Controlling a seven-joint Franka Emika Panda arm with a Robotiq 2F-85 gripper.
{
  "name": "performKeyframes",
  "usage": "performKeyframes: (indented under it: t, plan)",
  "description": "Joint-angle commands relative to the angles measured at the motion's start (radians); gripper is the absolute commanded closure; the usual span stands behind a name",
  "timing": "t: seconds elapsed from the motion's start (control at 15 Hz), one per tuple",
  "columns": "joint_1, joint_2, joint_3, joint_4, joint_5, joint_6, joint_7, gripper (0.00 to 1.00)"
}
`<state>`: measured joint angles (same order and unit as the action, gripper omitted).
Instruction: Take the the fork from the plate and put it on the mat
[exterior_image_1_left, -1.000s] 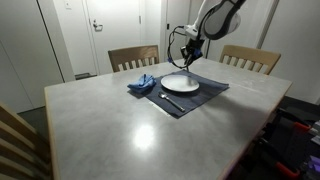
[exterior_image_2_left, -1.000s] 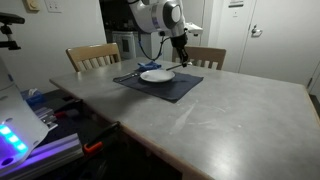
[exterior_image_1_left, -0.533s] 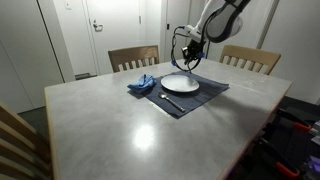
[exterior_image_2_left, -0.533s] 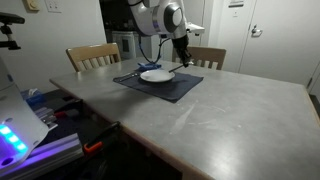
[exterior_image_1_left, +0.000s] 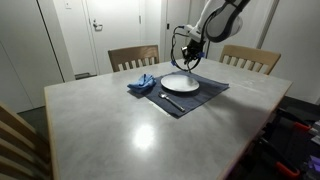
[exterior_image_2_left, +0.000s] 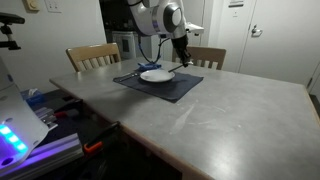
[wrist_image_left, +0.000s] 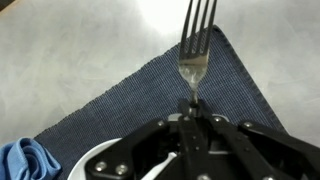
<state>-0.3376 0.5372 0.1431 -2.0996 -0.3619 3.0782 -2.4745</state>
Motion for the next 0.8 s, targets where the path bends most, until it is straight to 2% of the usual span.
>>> performKeyframes:
  t: [0.0, 0.2, 0.47, 0.53, 0.6, 0.67, 0.73]
  plan:
    - [0.045, -0.005, -0.021, 0.004, -0.002, -0.005, -0.008, 0.97]
    - [0.079, -0.006, -0.012, 0.018, -0.028, -0.037, -0.048, 0.97]
    - [0.014, 0.01, 0.098, 0.039, -0.055, -0.081, -0.222, 0.97]
    - [-0.043, 0.021, 0.153, 0.052, -0.21, -0.106, -0.14, 0.97]
    - [-0.078, 0.029, 0.183, 0.061, -0.28, -0.124, -0.138, 0.97]
    - [-0.128, 0.04, 0.223, 0.066, -0.313, -0.128, -0.193, 0.97]
    - [-0.162, 0.052, 0.265, 0.069, -0.443, -0.149, -0.123, 0.97]
